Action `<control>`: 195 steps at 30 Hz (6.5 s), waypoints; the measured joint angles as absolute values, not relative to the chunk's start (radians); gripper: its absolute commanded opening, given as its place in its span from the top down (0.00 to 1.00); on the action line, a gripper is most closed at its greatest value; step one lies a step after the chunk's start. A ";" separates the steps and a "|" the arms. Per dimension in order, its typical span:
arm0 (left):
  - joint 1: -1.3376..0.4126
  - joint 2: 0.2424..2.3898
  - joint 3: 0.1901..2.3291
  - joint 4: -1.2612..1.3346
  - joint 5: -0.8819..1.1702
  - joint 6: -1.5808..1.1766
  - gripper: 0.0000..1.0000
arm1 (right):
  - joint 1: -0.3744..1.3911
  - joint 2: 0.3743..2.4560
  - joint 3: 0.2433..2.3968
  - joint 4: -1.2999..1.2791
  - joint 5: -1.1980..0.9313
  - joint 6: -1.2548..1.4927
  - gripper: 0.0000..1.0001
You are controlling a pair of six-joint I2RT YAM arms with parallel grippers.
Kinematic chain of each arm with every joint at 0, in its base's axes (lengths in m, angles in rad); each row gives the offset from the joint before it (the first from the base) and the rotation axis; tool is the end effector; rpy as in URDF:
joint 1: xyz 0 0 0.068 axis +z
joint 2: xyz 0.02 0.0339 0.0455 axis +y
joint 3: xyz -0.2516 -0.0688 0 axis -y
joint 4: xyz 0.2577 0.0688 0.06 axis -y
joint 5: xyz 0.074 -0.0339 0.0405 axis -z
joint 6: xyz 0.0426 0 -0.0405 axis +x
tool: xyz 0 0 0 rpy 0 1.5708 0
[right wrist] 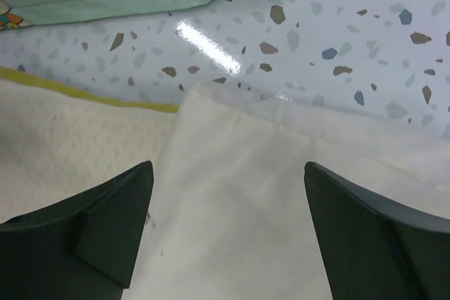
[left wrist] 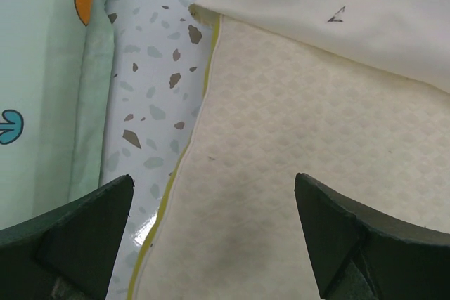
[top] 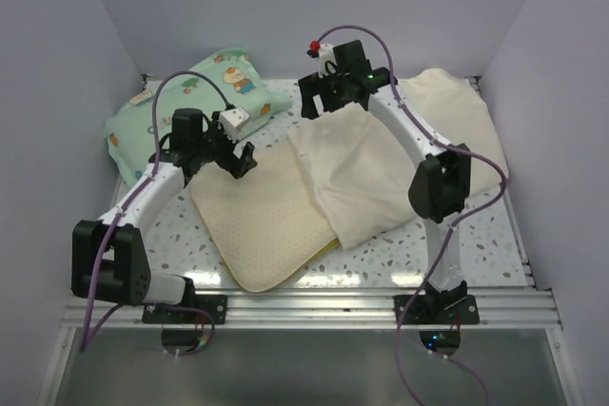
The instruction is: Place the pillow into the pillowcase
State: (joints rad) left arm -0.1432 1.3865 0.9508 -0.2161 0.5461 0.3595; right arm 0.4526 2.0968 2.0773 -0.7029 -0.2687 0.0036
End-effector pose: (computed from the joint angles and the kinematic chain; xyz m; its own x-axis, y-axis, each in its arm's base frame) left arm 0.3142 -0.0677 0.2395 -0.3754 0.3579 -0.8550 0.7079 0.7061 -0.0152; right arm 0.4370 0.2251 0.3100 -0.5968 -0.2863 -0.7496 -0.5986 0.7810 0.1782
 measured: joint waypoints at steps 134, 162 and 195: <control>-1.127 1.660 0.987 -0.313 0.039 0.144 0.77 | 0.017 1.231 0.870 -0.793 -0.387 0.274 0.24; -0.847 1.758 1.137 -0.279 0.423 0.067 1.00 | 0.019 1.748 0.990 -0.381 -0.484 0.190 1.00; -0.736 1.676 0.988 0.354 0.407 -0.255 0.20 | 0.231 1.254 0.946 -0.668 -0.808 0.170 1.00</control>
State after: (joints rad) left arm -0.7361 1.6764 0.9882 0.3542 0.4072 -0.2546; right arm 0.2306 1.2537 0.9463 -0.6678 -0.8078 0.1696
